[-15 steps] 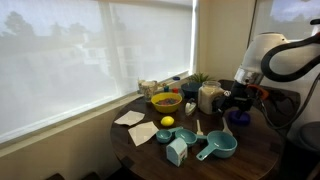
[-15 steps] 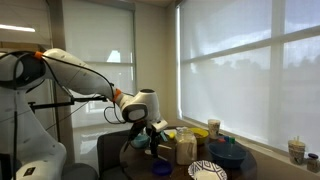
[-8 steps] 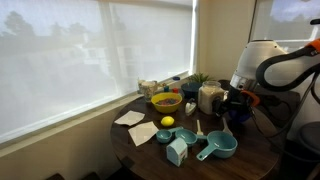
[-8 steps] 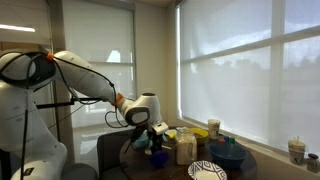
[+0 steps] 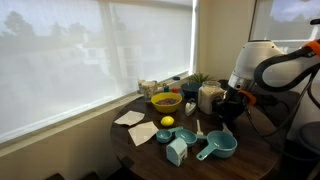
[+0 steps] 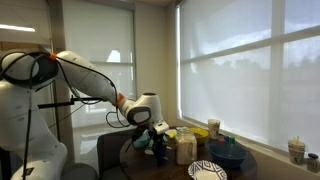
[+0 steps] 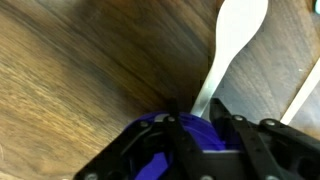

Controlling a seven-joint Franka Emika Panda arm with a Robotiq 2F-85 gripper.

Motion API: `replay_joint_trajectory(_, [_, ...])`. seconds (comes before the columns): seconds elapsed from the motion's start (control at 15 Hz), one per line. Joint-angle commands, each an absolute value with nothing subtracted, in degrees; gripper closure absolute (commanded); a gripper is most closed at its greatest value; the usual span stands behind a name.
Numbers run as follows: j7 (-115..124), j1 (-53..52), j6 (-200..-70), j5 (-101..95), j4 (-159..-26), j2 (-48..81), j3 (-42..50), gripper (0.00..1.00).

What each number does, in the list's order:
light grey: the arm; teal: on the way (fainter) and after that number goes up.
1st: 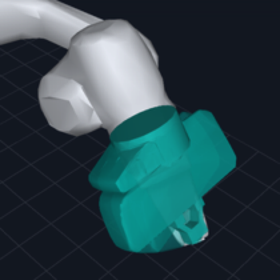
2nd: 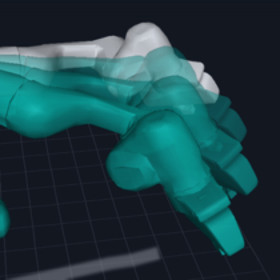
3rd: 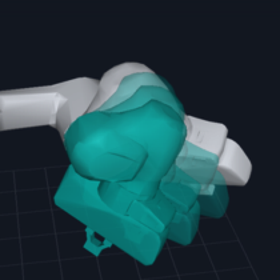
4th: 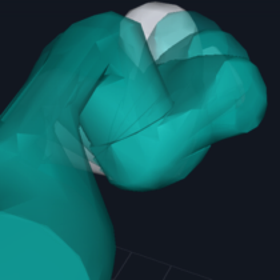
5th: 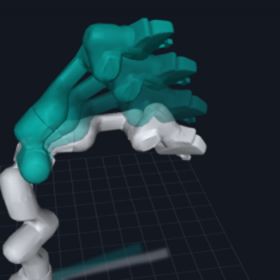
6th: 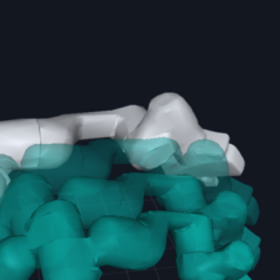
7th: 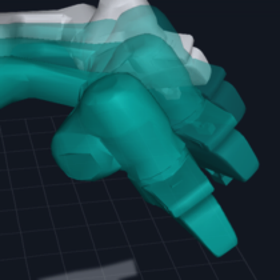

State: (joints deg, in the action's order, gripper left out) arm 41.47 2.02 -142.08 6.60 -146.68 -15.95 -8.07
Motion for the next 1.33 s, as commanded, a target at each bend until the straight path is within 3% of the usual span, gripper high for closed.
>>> replay_joint_trajectory(0.0, [44.3, 2.4, -142.8, 4.9, -145.6, -14.5, -8.5, 0.42])
replay_joint_trajectory(0.4, [45.4, 2.4, -142.4, 4.5, -145.4, -15.4, -8.4, 0.01])
replay_joint_trajectory(1.27, [45.1, -0.4, -141.8, 6.5, -143.4, -13.7, -9.3, 0.0])
